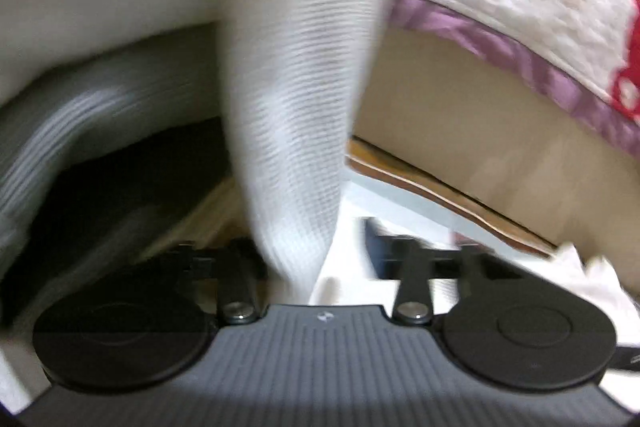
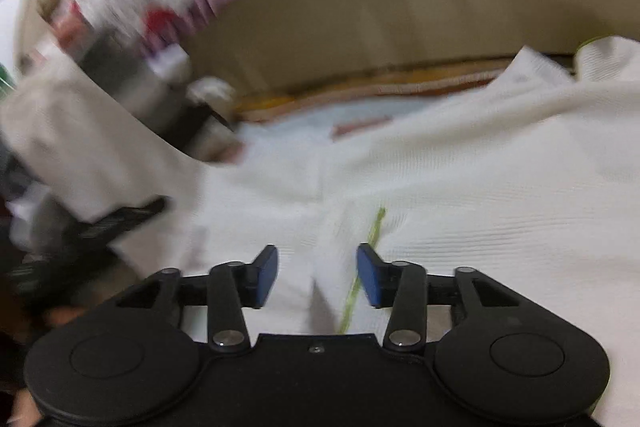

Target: Fold clothes

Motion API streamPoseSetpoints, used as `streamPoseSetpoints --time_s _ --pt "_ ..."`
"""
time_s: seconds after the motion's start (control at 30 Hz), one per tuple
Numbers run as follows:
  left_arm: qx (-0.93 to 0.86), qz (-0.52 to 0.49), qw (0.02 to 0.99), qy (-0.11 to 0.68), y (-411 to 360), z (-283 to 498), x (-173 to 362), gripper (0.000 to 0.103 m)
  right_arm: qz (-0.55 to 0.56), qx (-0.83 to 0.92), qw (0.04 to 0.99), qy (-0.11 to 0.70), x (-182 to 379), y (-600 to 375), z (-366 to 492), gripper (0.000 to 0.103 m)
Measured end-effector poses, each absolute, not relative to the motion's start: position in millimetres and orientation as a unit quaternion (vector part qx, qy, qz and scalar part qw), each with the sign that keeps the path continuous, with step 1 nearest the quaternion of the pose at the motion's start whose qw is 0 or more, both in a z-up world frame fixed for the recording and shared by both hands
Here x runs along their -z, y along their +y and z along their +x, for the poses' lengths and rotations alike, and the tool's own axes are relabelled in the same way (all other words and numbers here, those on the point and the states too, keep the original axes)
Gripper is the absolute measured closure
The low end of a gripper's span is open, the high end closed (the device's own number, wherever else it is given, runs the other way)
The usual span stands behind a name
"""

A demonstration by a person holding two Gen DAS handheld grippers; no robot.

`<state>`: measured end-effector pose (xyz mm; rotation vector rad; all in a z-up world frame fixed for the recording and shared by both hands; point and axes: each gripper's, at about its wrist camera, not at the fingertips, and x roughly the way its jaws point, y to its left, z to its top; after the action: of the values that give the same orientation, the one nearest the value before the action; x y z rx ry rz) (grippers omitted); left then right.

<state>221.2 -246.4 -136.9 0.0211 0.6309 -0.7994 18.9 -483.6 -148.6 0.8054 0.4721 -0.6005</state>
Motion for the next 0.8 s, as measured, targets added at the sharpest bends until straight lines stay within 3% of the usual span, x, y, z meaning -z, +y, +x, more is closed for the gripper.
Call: streamPoseSetpoints --time_s 0.23,0.3,0.47,0.6,0.63,0.67,0.7,0.8 --pt "0.493 -0.031 0.831 0.255 -274.4 169.8 96.8 0.102 0.348 0.343 0.831 0.266 138.6 -453.1 -61.1 0.047" --pt "0.556 -0.005 0.793 0.248 -298.5 136.0 84.0 0.101 0.341 0.383 0.816 0.268 137.5 -443.5 -81.1 0.056" --pt "0.576 0.106 0.729 0.354 -318.9 58.6 140.1 0.097 0.356 0.408 0.799 0.261 134.2 -434.1 -109.5 0.056" --pt "0.562 0.090 0.716 0.404 -291.3 42.3 178.9 0.086 0.341 0.396 0.812 0.262 129.0 -431.8 -115.0 0.056" --pt "0.563 0.077 0.716 0.406 -282.0 46.0 177.9 0.079 0.337 0.393 0.815 0.262 127.6 -431.2 -116.3 0.056" --pt "0.565 0.064 0.715 0.407 -272.7 49.8 176.9 0.061 0.333 0.390 0.818 0.262 126.3 -430.6 -117.7 0.055" --pt "0.566 0.051 0.715 0.408 -263.4 53.5 175.8 0.056 0.309 0.373 0.833 0.268 121.5 -432.7 -104.8 0.055" --pt "0.533 0.036 0.740 0.409 -235.0 54.8 173.4 0.056 0.222 0.313 0.880 0.279 102.6 -436.7 -56.7 0.052"
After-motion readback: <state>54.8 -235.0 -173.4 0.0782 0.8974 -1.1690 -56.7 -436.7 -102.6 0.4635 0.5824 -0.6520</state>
